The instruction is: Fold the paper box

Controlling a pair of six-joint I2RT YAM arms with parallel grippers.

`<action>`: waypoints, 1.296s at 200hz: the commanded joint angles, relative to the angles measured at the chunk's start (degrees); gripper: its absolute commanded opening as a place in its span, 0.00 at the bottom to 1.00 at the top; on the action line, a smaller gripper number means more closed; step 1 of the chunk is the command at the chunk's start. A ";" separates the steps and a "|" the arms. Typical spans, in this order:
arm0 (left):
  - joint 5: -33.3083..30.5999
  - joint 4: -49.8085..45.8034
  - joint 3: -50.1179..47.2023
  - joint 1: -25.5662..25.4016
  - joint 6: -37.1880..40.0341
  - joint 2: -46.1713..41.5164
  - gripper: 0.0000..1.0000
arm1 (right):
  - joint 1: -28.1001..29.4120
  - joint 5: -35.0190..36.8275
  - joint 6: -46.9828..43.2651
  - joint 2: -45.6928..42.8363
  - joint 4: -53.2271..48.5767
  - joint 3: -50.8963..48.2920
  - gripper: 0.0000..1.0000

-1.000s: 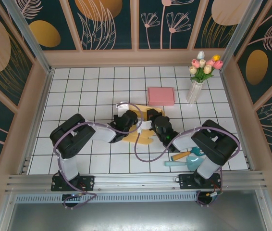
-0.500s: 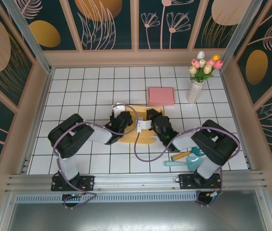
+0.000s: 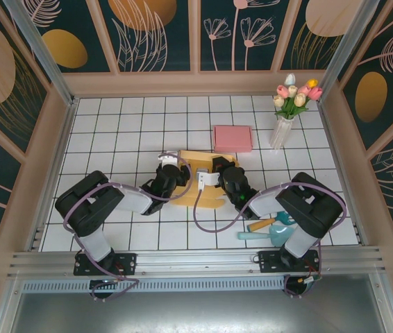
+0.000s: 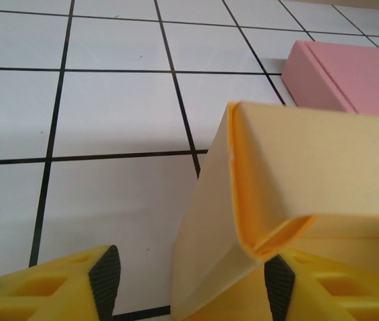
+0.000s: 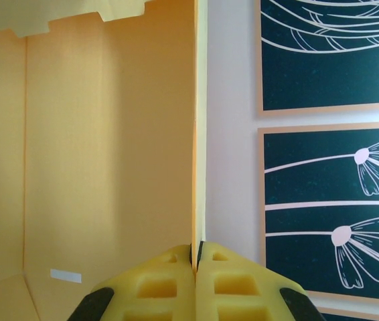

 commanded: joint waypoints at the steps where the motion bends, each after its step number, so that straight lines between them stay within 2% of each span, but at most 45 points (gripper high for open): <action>1: -0.50 3.38 -2.56 0.30 3.02 -0.93 0.56 | -0.71 0.75 2.18 1.85 -8.75 -1.69 0.00; 33: -0.78 5.56 -4.69 0.53 8.85 -3.65 0.55 | -0.63 -0.30 2.46 1.55 -9.70 -1.65 0.00; 101: 9.32 11.87 -4.26 2.46 17.47 -2.05 0.52 | -0.45 -3.16 2.80 0.87 -11.45 -2.09 0.00; 163: 13.96 15.07 -2.69 3.29 17.54 2.07 0.37 | 0.17 -3.02 0.98 1.67 -10.02 -2.74 0.00; 184: 13.91 15.26 -2.30 3.32 17.08 2.38 0.36 | 0.86 -0.33 -2.29 4.03 -5.65 -3.49 0.00; 221: 12.38 15.50 -2.06 3.29 16.32 2.34 0.25 | 1.70 1.32 -4.53 6.74 -0.93 -4.37 0.00; 259: 12.54 15.29 -1.09 3.36 15.72 3.24 0.25 | 2.52 2.30 -6.63 7.96 -0.24 -4.46 0.00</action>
